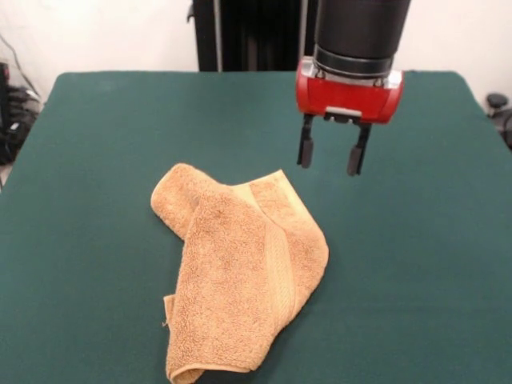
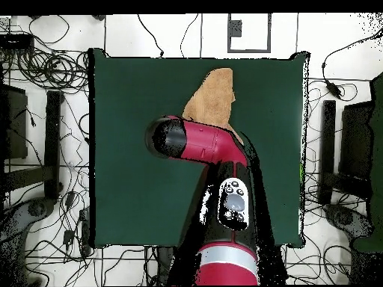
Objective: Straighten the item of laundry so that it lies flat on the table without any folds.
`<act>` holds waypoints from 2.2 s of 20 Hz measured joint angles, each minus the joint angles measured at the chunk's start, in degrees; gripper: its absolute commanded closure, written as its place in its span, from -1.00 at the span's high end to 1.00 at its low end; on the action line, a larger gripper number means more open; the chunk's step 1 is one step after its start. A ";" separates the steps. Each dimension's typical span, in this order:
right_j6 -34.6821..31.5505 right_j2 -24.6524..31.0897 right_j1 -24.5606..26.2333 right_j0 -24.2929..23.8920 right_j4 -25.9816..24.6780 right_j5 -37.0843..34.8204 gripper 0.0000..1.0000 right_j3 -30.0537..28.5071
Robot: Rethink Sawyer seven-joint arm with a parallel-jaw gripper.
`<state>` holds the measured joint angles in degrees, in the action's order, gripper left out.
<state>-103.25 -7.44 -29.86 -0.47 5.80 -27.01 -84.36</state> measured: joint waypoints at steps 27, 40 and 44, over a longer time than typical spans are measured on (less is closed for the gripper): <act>0.00 0.00 2.95 0.04 0.61 8.81 1.00 0.01; 0.00 0.80 9.01 -2.28 1.17 16.74 1.00 -0.49; 0.00 1.94 9.70 -5.54 1.18 19.41 1.00 -1.42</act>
<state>-103.25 -5.50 -20.15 -6.01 6.98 -7.61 -85.78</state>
